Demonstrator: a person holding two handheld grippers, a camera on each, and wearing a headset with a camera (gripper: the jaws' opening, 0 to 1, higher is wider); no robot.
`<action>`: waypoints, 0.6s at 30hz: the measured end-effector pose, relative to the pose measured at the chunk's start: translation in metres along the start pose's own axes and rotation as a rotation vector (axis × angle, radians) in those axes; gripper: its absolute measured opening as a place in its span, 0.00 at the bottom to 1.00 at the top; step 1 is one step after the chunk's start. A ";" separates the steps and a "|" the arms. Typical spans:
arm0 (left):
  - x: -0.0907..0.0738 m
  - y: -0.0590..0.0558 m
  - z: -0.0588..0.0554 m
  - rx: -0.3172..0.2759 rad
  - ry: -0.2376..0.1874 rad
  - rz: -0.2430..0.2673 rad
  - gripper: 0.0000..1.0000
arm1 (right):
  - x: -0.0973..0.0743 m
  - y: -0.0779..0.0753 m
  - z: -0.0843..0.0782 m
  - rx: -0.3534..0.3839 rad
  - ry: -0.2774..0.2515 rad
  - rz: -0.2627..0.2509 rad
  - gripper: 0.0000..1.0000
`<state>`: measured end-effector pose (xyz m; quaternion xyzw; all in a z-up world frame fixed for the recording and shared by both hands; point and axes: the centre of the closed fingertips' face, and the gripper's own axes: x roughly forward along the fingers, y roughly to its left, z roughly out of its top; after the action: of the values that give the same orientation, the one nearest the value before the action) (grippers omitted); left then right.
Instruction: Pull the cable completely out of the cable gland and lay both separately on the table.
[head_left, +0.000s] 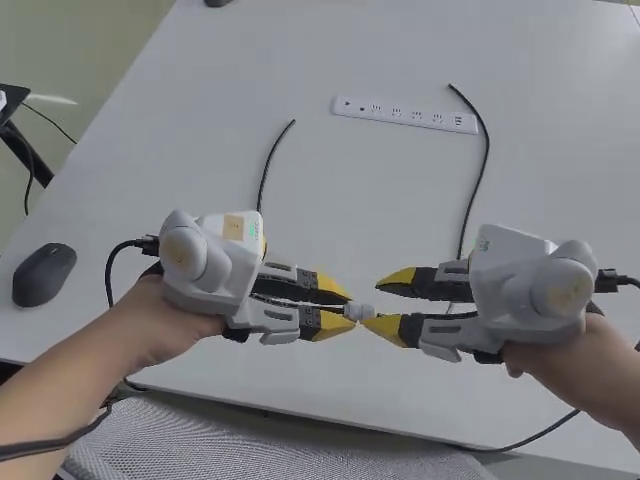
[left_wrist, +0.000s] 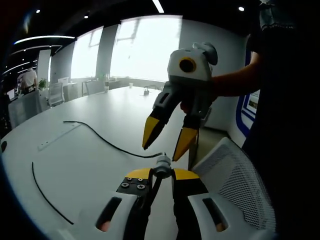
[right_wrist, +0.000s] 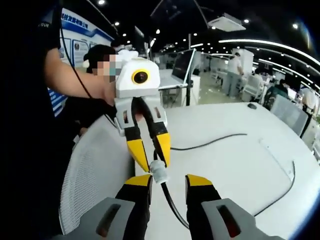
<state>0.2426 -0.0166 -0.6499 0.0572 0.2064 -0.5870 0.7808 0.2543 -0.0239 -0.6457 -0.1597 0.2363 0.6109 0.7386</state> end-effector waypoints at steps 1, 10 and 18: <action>0.000 0.001 0.000 0.000 -0.001 0.001 0.15 | -0.003 -0.002 0.000 0.006 0.001 -0.017 0.22; 0.000 0.006 0.000 -0.001 0.001 0.016 0.15 | -0.005 -0.013 -0.023 -0.111 0.088 -0.201 0.18; 0.003 0.006 0.002 0.003 -0.003 0.026 0.15 | 0.001 -0.007 -0.020 -0.173 0.106 -0.246 0.11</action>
<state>0.2494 -0.0177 -0.6503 0.0600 0.2034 -0.5771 0.7886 0.2584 -0.0352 -0.6639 -0.2825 0.2001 0.5248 0.7776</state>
